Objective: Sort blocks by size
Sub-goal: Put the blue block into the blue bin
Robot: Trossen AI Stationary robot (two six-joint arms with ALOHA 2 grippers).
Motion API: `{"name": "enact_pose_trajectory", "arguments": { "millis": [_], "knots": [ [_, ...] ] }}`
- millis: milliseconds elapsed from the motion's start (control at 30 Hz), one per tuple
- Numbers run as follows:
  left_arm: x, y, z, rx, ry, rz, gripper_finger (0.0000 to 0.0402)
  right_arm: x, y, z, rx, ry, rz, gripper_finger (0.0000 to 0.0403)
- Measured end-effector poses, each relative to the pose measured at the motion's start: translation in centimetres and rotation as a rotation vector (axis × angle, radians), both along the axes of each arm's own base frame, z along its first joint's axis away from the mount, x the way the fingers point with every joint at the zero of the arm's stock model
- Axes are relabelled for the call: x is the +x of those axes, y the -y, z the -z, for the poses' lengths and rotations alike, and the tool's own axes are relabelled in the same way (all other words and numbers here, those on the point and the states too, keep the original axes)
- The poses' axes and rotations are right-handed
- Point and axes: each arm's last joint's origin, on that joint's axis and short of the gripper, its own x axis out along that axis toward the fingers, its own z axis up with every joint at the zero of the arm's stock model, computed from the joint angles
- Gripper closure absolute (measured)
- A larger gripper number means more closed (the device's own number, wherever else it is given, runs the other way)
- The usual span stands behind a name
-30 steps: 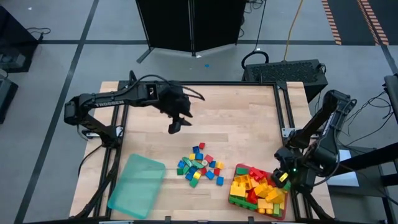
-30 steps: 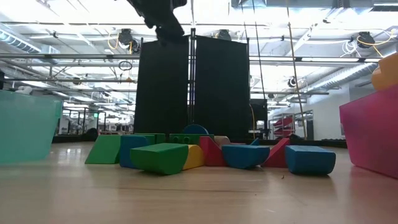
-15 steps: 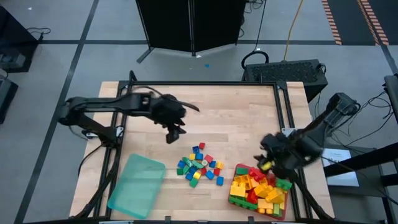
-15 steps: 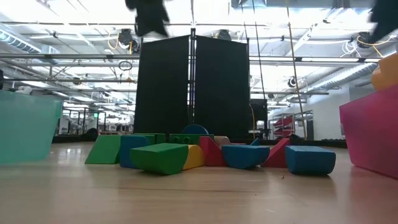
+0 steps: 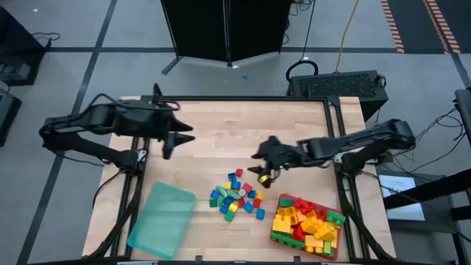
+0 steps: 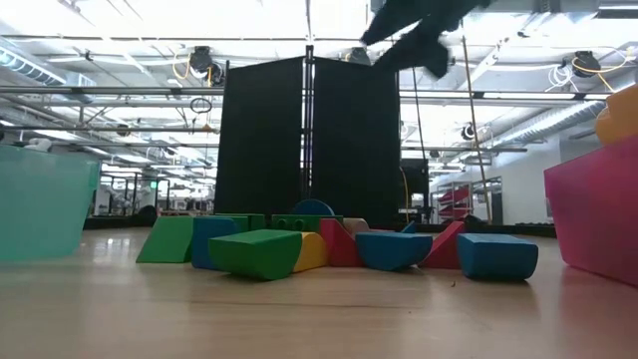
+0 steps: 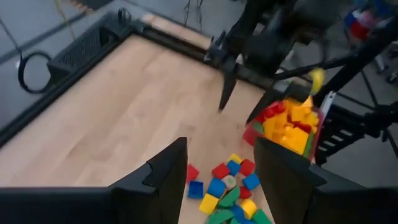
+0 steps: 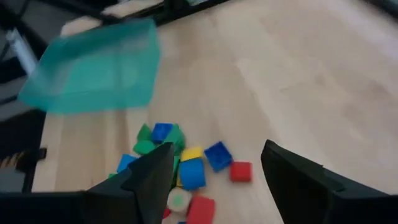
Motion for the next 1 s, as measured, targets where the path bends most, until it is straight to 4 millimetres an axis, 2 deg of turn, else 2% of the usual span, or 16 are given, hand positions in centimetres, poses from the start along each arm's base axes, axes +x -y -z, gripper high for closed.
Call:
{"name": "enact_pose_trajectory", "arguments": {
  "millis": [200, 333, 500, 600, 700, 833, 1000],
  "knots": [
    [-3.2, 0.0, -0.6, 0.060, 0.008, 0.033, 0.0214, 4.4, -0.6, 3.7, 0.050, -0.118, -0.154, 0.0157],
    [-4.5, 0.0, -0.7, 0.087, 0.005, 0.038, 0.0214, 7.5, -1.0, 4.4, -0.050, -0.176, -0.219, 0.0132],
    [-5.2, 0.0, -0.8, 0.133, 0.007, 0.056, 0.0214, 10.1, -0.7, 4.7, -0.052, -0.353, -0.203, 0.0088],
    [-5.3, 0.0, -0.8, 0.141, 0.009, 0.061, 0.0214, 10.6, -0.8, 6.0, -0.044, -0.489, -0.219, 0.0070],
    [-5.3, 0.0, -0.8, 0.160, 0.008, 0.070, 0.0214, 10.8, -1.2, 7.6, 0.038, -0.583, -0.265, 0.0066],
    [-5.4, 0.0, -0.9, 0.180, 0.007, 0.079, 0.0214, 11.2, -1.5, 8.8, 0.073, -0.610, -0.279, 0.0075],
    [-5.4, 0.0, -0.8, 0.188, 0.005, 0.083, 0.0214, 11.4, -1.4, 9.3, 0.024, -0.610, -0.262, 0.0077]
  ]
}}
